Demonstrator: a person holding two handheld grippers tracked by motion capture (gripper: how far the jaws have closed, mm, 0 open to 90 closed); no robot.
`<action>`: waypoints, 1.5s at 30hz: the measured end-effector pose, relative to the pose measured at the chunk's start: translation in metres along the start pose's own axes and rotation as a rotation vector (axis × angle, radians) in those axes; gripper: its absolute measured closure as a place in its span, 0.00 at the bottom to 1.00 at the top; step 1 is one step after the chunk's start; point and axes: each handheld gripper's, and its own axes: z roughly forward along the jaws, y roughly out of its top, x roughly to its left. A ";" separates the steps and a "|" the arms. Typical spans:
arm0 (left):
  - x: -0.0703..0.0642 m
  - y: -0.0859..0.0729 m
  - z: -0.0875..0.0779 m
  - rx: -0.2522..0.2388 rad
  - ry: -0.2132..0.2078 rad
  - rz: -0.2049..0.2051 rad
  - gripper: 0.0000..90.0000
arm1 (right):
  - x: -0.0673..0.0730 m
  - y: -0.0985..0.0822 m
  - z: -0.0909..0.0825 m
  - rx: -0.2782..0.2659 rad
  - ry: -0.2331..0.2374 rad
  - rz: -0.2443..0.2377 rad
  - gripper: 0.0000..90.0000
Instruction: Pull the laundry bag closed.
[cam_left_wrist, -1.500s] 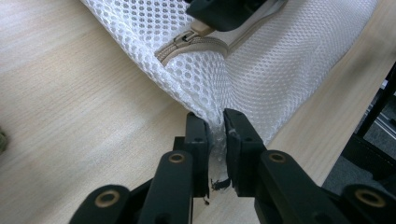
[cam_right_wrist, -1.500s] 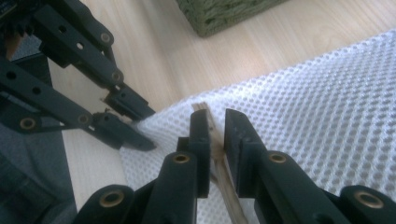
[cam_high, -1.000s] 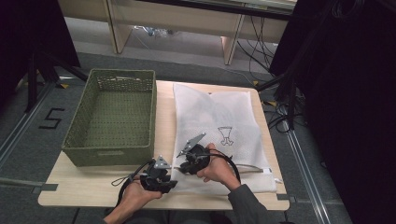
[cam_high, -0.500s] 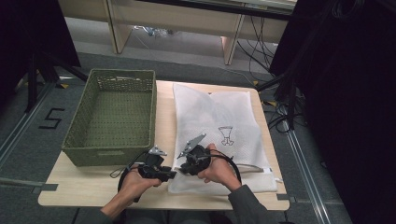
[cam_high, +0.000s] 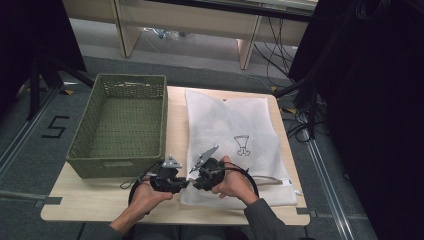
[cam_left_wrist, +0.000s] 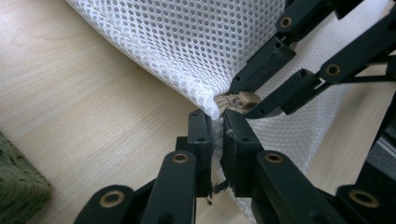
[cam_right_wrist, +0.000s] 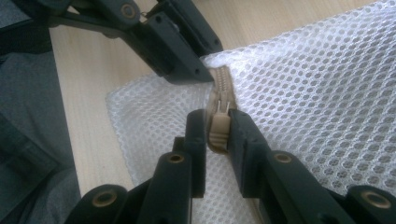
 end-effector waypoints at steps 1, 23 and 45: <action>0.000 0.000 0.000 -0.001 -0.004 0.006 0.91 | -0.001 0.000 0.000 0.002 0.000 0.000 0.87; 0.003 0.003 -0.001 -0.036 -0.050 -0.056 0.92 | 0.000 0.002 -0.001 0.005 -0.026 -0.012 0.91; -0.001 0.005 -0.012 -0.066 0.024 -0.023 0.95 | 0.004 -0.003 -0.010 0.052 -0.076 -0.027 0.92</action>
